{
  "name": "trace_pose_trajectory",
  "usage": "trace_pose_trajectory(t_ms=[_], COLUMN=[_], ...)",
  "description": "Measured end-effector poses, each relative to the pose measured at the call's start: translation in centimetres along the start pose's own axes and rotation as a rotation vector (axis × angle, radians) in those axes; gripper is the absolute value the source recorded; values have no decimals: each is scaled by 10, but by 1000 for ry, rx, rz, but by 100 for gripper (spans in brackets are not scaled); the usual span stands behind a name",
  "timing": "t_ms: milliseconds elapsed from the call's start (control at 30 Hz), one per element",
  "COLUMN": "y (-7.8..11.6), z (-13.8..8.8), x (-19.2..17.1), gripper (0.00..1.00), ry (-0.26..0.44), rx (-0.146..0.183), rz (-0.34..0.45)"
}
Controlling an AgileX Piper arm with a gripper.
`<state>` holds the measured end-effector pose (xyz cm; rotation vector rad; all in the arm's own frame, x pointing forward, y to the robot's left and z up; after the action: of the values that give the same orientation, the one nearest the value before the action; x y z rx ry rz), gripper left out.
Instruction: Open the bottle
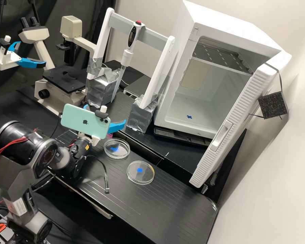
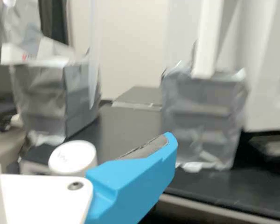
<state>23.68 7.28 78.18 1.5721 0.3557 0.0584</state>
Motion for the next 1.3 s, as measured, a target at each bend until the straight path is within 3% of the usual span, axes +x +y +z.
trace_pose_trajectory(t_ms=[167,200,467,700,1300], y=[-3,-2,-2,-3,-9], z=[5,6,5,4,2], x=[6,7,7,9,11], gripper=[100,0,0,0,0], ry=[-31,-36,-42,-41,-34], rx=[14,17,22,-5,-2], rz=[-7,-4,3,3,-18])
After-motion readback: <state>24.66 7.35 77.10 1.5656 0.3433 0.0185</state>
